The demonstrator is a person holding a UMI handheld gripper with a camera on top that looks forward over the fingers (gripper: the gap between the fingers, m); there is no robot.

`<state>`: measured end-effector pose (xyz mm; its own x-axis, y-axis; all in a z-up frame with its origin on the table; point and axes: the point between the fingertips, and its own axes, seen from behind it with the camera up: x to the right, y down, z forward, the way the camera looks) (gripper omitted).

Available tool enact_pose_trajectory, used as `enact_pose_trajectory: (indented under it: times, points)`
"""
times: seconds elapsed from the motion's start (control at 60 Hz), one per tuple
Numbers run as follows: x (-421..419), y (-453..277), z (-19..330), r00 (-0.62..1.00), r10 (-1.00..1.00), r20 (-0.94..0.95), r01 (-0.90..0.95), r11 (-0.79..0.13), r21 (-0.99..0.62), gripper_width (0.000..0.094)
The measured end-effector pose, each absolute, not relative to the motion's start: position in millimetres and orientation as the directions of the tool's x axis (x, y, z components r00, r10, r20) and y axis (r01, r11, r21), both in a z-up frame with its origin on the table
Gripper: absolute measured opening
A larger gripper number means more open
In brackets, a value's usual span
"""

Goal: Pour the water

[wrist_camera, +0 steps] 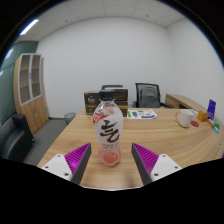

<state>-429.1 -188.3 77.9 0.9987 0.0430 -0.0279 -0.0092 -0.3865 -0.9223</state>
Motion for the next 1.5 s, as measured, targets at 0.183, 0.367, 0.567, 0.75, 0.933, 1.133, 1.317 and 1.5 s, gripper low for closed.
enact_pose_trajectory:
  times: [0.183, 0.367, 0.567, 0.75, 0.933, 1.133, 1.317, 1.5]
  points:
    - [-442, -140, 70, 0.999, 0.033, 0.003, 0.014, -0.337, -0.941, 0.0752]
    - [-438, -127, 70, 1.000, 0.006, -0.011, -0.008, -0.322, -0.947, 0.0442]
    - [-437, -128, 72, 0.998, 0.048, 0.036, 0.049, -0.320, -0.946, 0.0290]
    - [-432, -113, 123, 0.990, 0.098, -0.104, -0.070, -0.305, -0.950, 0.0288]
    - [-395, -72, 212, 0.887, 0.167, -0.431, -0.383, -0.256, -0.887, 0.0288]
    - [-315, -17, 284, 0.524, 0.197, -0.829, -0.775, -0.293, -0.560, 0.0286]
    - [-218, 27, 280, 0.052, 0.096, -0.994, -0.944, -0.320, -0.080, 0.0286]
    - [-150, 48, 239, -0.336, 0.009, -0.942, -0.899, -0.301, 0.318, 0.0285]
